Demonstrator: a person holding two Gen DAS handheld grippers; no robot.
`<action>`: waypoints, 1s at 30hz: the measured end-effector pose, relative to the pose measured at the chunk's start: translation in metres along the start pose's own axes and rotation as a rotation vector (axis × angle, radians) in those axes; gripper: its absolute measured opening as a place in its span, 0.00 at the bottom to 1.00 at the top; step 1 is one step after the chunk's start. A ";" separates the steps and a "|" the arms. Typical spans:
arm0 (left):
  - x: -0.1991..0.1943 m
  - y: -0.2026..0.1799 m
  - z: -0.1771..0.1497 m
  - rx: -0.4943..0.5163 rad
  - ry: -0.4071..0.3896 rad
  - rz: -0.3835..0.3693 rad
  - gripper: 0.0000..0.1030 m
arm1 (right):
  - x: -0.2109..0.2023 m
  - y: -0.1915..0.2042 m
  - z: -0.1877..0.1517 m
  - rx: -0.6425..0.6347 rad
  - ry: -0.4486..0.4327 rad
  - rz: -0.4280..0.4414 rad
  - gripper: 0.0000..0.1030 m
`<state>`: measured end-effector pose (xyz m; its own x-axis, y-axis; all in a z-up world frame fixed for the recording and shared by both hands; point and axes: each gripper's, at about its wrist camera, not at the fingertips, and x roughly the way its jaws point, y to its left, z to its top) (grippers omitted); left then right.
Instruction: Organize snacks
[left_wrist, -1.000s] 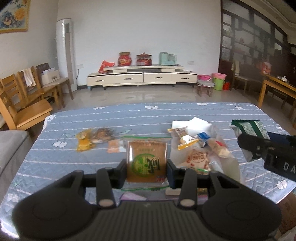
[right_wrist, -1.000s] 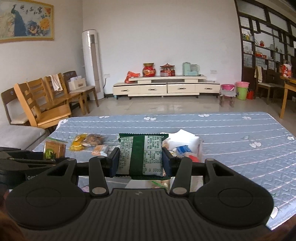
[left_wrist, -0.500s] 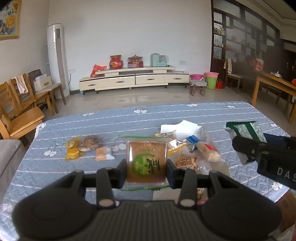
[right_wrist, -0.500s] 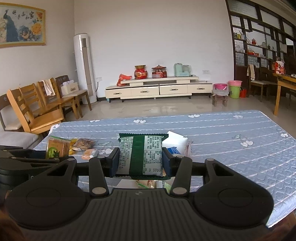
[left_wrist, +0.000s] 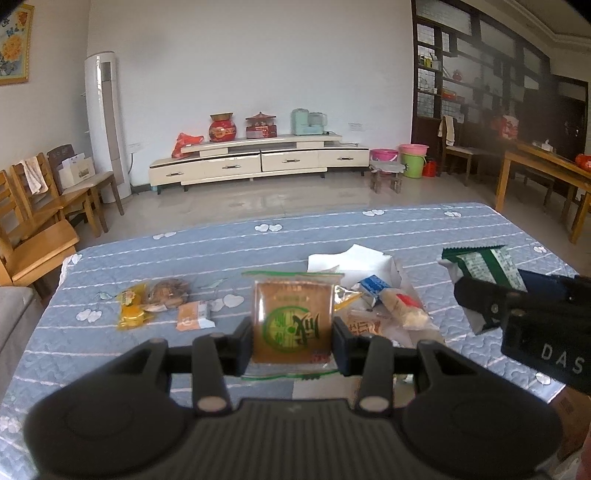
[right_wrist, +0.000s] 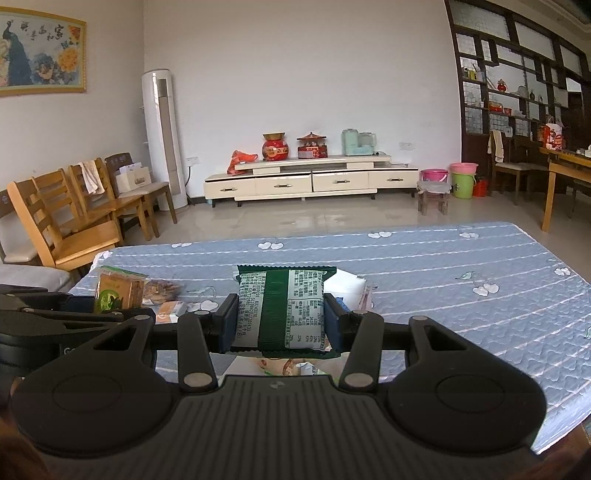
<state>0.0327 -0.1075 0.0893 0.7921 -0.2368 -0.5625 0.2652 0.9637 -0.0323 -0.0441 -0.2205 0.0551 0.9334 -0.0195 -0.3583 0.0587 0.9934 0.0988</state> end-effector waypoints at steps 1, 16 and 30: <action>0.001 -0.001 0.000 0.001 0.000 0.000 0.40 | 0.000 0.000 0.000 0.002 0.001 -0.001 0.57; 0.019 -0.019 0.006 0.023 0.015 -0.027 0.40 | 0.005 0.001 0.003 0.022 0.012 -0.034 0.57; 0.046 -0.038 0.009 0.039 0.046 -0.052 0.40 | 0.019 0.004 0.003 0.038 0.036 -0.062 0.57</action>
<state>0.0642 -0.1559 0.0723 0.7506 -0.2799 -0.5985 0.3273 0.9444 -0.0312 -0.0252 -0.2175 0.0517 0.9141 -0.0760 -0.3982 0.1299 0.9854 0.1101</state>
